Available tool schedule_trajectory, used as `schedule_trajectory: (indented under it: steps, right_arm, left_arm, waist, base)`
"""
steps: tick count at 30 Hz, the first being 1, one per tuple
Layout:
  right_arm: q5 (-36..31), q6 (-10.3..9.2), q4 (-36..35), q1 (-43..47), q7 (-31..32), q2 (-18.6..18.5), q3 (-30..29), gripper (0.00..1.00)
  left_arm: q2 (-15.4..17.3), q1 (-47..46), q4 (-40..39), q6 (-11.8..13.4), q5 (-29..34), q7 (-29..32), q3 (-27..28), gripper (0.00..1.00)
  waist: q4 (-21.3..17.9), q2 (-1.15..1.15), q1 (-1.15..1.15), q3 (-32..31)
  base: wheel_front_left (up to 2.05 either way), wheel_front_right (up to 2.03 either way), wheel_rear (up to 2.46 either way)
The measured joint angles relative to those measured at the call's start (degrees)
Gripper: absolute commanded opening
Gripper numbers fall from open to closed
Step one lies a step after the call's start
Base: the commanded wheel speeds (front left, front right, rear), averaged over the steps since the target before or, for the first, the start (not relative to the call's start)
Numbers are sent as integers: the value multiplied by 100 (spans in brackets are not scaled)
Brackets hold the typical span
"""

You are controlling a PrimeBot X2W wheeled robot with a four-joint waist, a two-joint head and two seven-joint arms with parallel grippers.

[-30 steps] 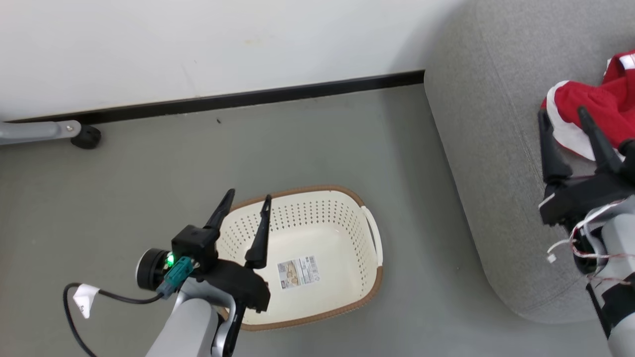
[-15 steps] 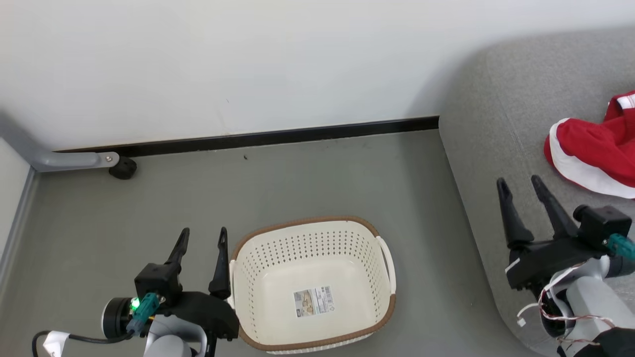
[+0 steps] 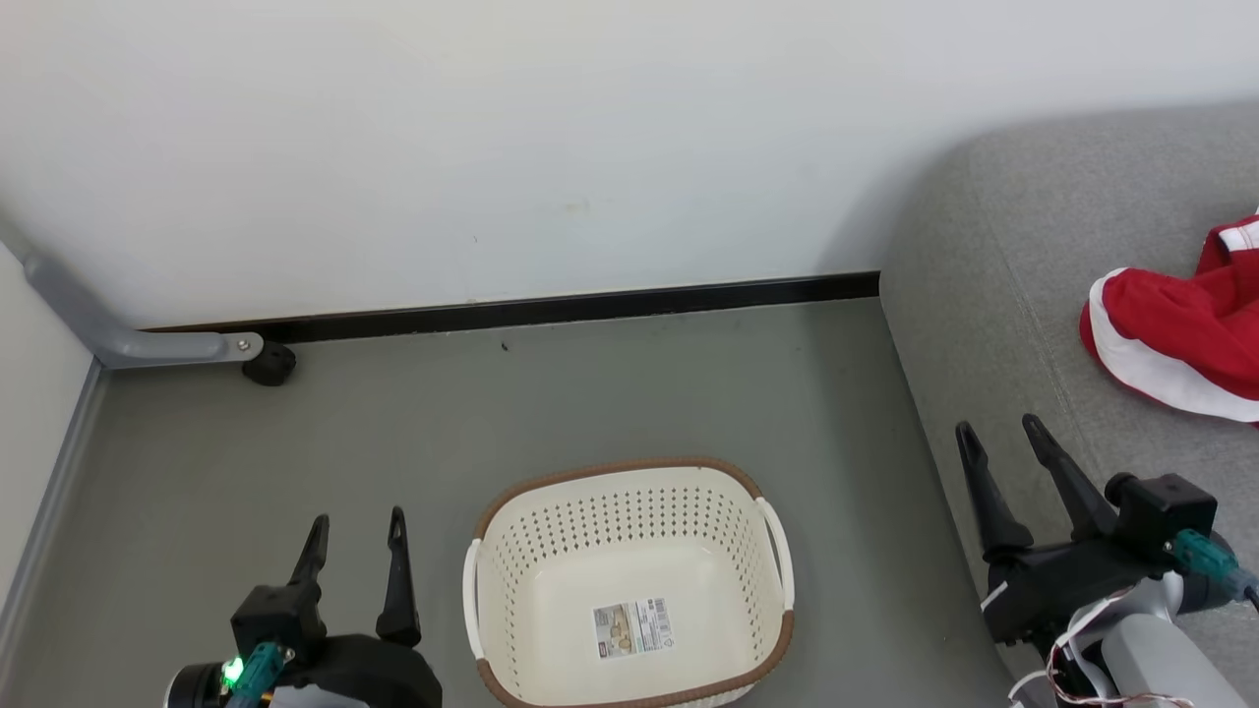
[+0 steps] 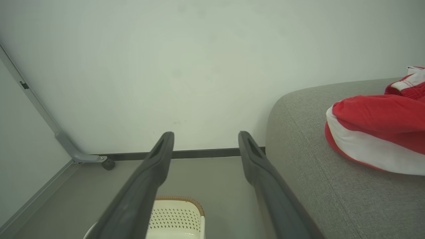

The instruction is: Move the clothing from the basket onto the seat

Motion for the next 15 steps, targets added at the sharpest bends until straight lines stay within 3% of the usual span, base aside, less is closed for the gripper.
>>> schedule_trajectory:
  steps: [15]
  right_arm:
    - [-281, -162, -201, 365, 1, 26, -65, 100]
  left_arm:
    - [-99, 391, -274, 51, 79, 1, 314, 100]
  waist:
    - [-49, 0, 1, -130]
  base:
    - [0, 0, 0]
